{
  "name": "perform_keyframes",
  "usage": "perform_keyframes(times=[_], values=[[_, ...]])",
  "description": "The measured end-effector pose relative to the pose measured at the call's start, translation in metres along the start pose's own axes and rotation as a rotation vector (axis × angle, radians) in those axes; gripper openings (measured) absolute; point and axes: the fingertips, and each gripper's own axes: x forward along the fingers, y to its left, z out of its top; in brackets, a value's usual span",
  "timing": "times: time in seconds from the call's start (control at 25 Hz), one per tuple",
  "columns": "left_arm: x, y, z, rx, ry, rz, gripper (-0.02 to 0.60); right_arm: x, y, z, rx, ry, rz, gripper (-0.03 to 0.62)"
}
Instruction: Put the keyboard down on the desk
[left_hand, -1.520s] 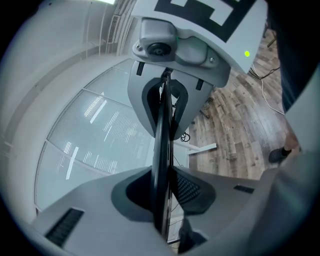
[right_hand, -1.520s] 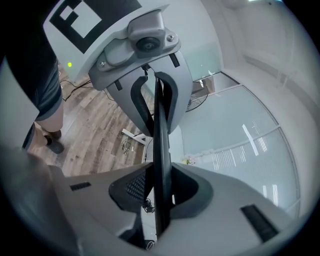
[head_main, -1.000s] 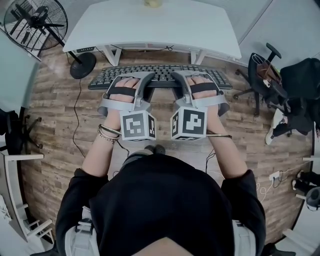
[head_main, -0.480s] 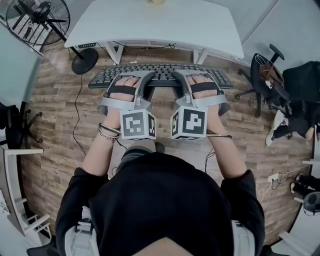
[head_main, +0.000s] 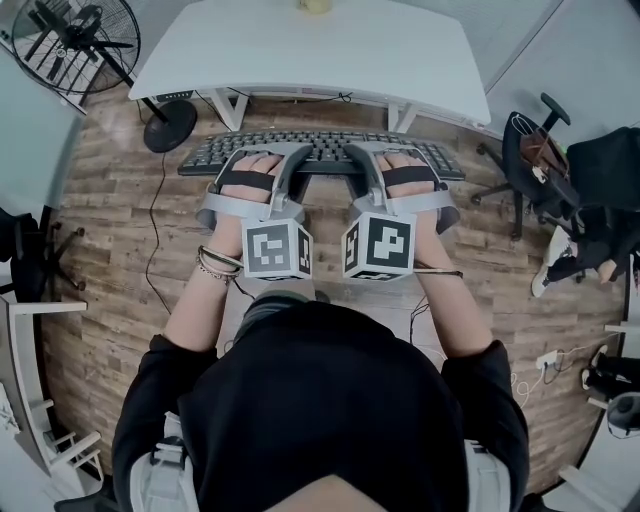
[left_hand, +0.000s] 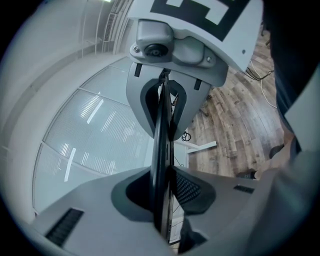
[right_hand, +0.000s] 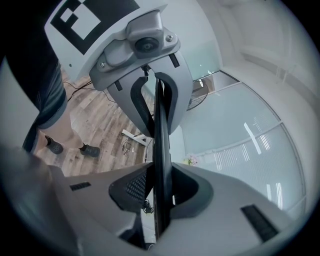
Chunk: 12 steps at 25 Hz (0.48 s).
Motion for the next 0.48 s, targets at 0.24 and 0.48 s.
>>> perform_keyframes(times=[0.24, 0.48], values=[[0.021, 0.013, -0.006, 0.001, -0.016, 0.018, 0.106, 0.021, -0.014, -0.007, -0.006, 0.002, -0.018, 0.094], [0.054, 0.025, -0.017, -0.005, -0.035, 0.009, 0.106, 0.052, -0.027, -0.018, -0.008, 0.02, -0.015, 0.094]])
